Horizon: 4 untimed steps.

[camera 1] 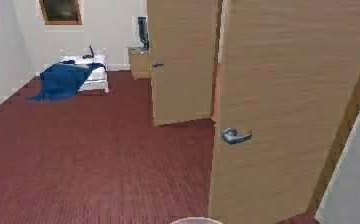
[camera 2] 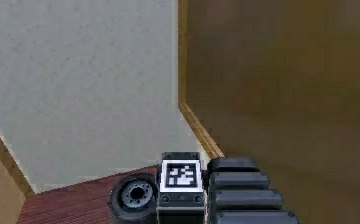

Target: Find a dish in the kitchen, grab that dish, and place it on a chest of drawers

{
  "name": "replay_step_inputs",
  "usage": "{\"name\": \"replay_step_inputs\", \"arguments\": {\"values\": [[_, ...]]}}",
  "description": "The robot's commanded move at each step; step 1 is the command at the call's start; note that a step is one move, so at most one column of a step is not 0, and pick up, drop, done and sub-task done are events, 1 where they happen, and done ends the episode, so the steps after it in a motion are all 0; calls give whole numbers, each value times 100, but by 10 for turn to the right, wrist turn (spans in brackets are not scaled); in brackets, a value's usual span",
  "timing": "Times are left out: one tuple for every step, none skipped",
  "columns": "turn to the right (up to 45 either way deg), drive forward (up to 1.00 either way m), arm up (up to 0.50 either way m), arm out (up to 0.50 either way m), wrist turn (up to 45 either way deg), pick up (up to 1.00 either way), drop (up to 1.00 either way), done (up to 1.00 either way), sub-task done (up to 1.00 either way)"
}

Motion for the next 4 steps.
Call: {"name": "replay_step_inputs", "arguments": {"values": [[0,30,0,0,0,0,0,0,0],[-450,0,0,0,0,0,0,0,0],[-120,0,0,0,0,0,0,0,0],[0,40,0,0,0,0,0,0,0]]}}
